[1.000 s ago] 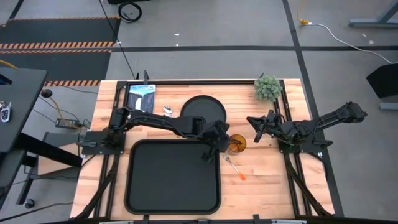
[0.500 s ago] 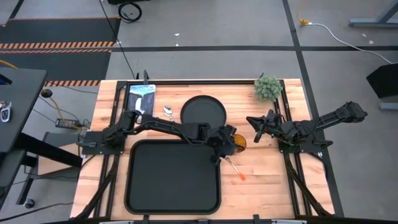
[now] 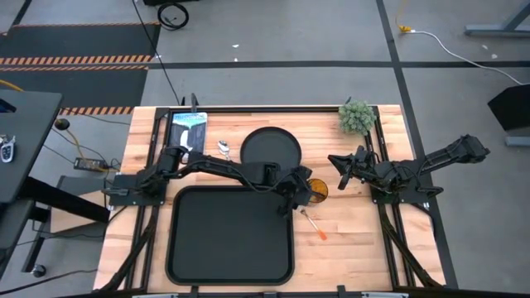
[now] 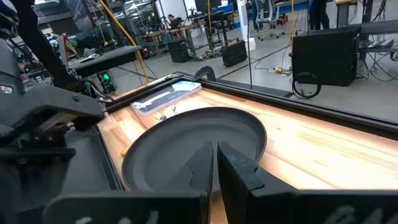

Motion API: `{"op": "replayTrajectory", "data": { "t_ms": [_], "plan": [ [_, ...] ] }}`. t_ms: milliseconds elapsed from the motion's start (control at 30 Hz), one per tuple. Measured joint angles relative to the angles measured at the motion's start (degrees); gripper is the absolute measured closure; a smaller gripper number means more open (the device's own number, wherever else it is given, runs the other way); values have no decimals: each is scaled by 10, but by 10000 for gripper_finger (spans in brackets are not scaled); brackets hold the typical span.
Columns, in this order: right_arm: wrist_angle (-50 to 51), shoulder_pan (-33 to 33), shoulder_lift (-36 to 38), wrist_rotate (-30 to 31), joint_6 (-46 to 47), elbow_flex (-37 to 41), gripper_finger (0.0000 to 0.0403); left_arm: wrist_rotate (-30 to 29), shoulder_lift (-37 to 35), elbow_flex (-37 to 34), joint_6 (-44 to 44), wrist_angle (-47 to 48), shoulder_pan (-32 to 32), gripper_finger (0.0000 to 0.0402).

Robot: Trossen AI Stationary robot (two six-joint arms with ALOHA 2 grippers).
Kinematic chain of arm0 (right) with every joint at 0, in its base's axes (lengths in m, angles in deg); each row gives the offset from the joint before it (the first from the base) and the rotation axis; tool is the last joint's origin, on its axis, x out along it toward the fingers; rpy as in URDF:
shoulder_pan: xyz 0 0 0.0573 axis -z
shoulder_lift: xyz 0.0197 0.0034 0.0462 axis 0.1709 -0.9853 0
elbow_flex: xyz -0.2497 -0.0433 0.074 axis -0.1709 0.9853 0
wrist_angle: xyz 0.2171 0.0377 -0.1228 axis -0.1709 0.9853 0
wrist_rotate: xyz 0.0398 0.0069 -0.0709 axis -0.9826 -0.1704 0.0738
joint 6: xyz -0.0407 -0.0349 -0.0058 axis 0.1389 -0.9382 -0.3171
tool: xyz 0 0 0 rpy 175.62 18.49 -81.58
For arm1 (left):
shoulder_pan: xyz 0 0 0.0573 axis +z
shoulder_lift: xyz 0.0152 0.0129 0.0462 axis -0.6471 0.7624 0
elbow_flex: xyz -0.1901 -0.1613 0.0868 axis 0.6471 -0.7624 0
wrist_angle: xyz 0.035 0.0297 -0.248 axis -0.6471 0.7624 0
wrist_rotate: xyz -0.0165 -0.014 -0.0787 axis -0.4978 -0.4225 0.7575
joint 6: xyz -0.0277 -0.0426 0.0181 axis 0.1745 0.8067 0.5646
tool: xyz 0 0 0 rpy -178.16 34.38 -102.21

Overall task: Pick and place plate/cup/fork/spoon on tray
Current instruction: Put the brown cup on the black tray

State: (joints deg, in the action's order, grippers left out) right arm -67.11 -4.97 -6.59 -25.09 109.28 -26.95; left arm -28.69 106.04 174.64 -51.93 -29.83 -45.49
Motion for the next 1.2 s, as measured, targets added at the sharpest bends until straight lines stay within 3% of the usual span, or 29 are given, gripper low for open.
{"op": "replayTrajectory", "data": {
  "t_ms": [233,733,900,1100,1200],
  "plan": [
    [0,0,0,0,0,0,375,-21,0,0,-17,1,-1,245],
    [0,0,0,0,0,0,375,-14,-2,0,-22,24,1,387],
    [0,0,0,0,0,0,375,-8,-4,94,16,166,0,385],
    [0,0,0,0,0,0,375,82,-6,203,57,354,-9,385],
    [0,0,0,0,0,0,375,90,-8,219,59,402,-27,385]
  ]
}}
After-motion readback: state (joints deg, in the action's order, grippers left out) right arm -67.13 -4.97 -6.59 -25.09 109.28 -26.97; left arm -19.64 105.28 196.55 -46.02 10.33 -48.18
